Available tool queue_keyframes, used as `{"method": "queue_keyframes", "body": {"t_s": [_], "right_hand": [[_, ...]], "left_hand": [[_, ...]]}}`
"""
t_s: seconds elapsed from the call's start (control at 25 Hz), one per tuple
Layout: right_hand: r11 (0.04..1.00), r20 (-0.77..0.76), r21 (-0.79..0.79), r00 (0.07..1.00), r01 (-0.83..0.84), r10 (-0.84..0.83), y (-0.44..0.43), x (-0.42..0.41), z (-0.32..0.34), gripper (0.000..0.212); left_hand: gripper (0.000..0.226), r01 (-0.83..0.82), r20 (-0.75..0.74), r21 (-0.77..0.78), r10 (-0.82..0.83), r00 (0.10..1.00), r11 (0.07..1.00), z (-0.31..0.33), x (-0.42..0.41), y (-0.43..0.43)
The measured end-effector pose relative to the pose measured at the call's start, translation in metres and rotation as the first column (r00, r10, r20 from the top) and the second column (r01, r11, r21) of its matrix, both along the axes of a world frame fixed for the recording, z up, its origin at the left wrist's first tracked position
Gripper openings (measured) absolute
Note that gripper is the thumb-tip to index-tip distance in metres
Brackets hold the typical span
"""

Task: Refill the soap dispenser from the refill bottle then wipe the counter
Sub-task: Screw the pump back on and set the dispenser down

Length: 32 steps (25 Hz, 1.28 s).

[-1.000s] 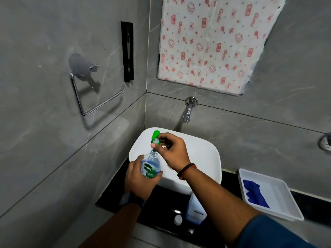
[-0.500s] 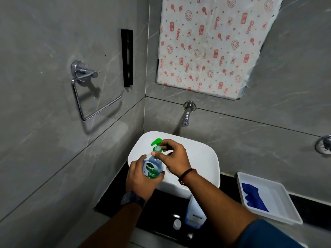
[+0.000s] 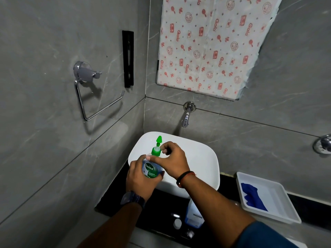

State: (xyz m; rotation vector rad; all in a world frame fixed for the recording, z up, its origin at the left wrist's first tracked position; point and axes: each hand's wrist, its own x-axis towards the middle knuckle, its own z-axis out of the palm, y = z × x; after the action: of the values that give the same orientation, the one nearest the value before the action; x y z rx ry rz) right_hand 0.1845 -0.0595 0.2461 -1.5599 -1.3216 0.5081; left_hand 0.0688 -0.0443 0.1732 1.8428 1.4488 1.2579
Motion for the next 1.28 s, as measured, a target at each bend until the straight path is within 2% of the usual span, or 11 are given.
{"method": "queue_keyframes", "body": {"t_s": [0.16, 0.32, 0.48, 0.68, 0.84, 0.92, 1.08, 1.2, 1.28], "right_hand": [[0.999, -0.040, 0.008, 0.998, -0.049, 0.049, 0.000, -0.002, 0.001, 0.021], [1.000, -0.065, -0.010, 0.998, -0.026, 0.026, -0.002, -0.002, 0.003, 0.035], [1.000, -0.118, 0.004, 0.993, -0.014, 0.014, -0.001, -0.002, 0.002, 0.027], [0.999, -0.194, 0.028, 0.980, -0.046, 0.051, -0.001, -0.004, 0.003, 0.043], [1.000, -0.170, 0.020, 0.985, -0.015, 0.018, -0.002, -0.003, 0.007, 0.058], [0.999, -0.208, 0.037, 0.977, -0.039, 0.046, -0.002, -0.004, 0.009, 0.056], [0.997, -0.178, 0.064, 0.984, 0.033, -0.021, -0.002, -0.005, 0.015, 0.057], [0.998, -0.239, 0.055, 0.970, -0.044, 0.056, -0.002, -0.004, 0.017, 0.059], [0.999, -0.246, 0.054, 0.969, -0.010, 0.023, -0.002, -0.005, 0.018, 0.056]], "left_hand": [[0.087, 0.012, 0.028, -0.019, -0.011, 1.000, 1.000, 0.001, 0.001, -0.001], [0.082, 0.015, 0.033, 0.011, -0.015, 0.999, 1.000, 0.003, 0.001, -0.004], [0.085, -0.003, 0.030, -0.021, 0.004, 1.000, 1.000, 0.003, 0.001, -0.003], [0.085, 0.007, 0.040, -0.014, -0.007, 0.999, 1.000, 0.009, 0.003, -0.004], [0.085, 0.017, 0.040, -0.001, -0.017, 0.999, 1.000, 0.016, 0.003, -0.002], [0.087, 0.014, 0.039, -0.005, -0.014, 0.999, 1.000, 0.018, 0.003, 0.001], [0.088, 0.021, 0.025, -0.028, -0.021, 0.999, 0.999, 0.024, 0.004, 0.005], [0.088, 0.014, 0.023, -0.032, -0.013, 1.000, 0.999, 0.025, 0.005, 0.006], [0.089, 0.012, 0.027, -0.035, -0.011, 1.000, 0.999, 0.027, 0.005, 0.007]]}}
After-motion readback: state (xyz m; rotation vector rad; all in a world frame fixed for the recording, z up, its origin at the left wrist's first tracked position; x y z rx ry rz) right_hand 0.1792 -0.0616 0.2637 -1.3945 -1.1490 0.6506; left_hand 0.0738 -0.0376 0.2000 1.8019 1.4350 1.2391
